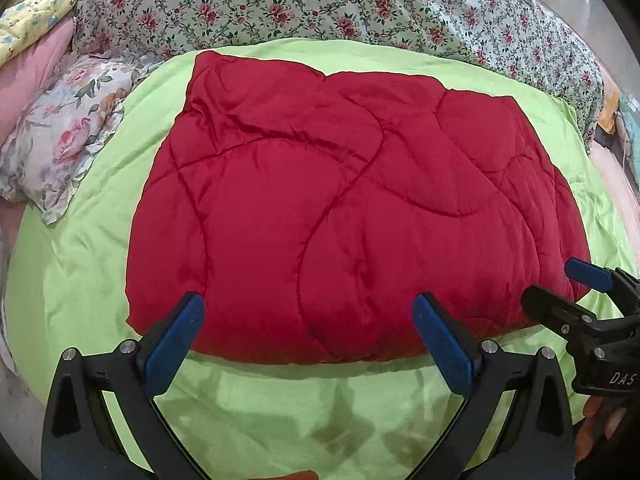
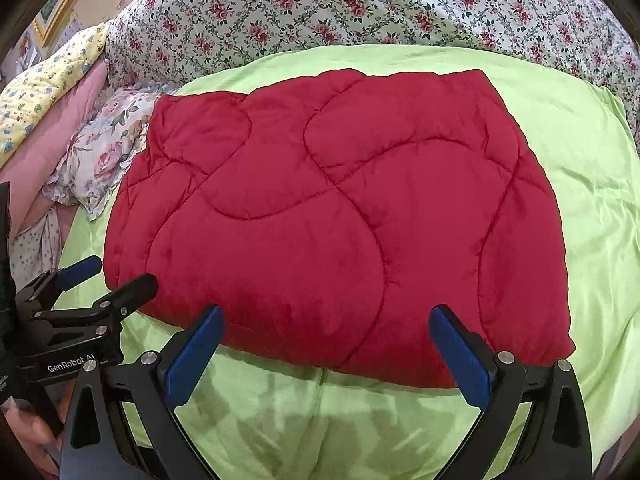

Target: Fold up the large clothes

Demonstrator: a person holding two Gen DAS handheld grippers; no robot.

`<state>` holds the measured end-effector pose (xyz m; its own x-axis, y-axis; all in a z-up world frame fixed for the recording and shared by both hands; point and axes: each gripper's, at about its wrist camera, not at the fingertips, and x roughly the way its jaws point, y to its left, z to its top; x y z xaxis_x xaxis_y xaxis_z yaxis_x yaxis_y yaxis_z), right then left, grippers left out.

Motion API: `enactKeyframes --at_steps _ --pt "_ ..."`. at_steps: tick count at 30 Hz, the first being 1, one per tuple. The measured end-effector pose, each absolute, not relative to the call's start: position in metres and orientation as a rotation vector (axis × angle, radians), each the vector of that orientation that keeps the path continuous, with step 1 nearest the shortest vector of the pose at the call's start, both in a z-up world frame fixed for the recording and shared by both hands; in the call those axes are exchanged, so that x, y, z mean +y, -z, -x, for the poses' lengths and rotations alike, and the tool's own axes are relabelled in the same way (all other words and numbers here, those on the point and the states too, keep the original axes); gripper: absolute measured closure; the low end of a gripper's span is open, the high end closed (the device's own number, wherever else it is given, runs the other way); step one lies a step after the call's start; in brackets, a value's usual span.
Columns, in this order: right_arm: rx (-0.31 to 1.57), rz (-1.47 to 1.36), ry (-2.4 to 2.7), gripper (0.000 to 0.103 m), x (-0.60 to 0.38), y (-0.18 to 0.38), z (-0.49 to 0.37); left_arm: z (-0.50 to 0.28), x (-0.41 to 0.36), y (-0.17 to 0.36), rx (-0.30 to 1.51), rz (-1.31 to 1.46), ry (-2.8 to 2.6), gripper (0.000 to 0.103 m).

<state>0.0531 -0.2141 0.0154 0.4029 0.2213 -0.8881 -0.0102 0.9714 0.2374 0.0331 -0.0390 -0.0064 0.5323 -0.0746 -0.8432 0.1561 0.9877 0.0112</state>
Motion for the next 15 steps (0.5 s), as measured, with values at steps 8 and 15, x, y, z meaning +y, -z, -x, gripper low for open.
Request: enactKeyframes --at_steps 8,15 --pt "1.151 -0.202 -0.143 0.001 -0.2147 -0.0176 -0.0583 -0.0369 -0.0380 0.0058 0.999 -0.086 0.139 0.000" --pt "1.153 -0.209 -0.132 0.001 -0.2190 -0.0169 -0.0596 -0.0391 -0.0379 0.0051 0.996 -0.088 0.135 0.000"
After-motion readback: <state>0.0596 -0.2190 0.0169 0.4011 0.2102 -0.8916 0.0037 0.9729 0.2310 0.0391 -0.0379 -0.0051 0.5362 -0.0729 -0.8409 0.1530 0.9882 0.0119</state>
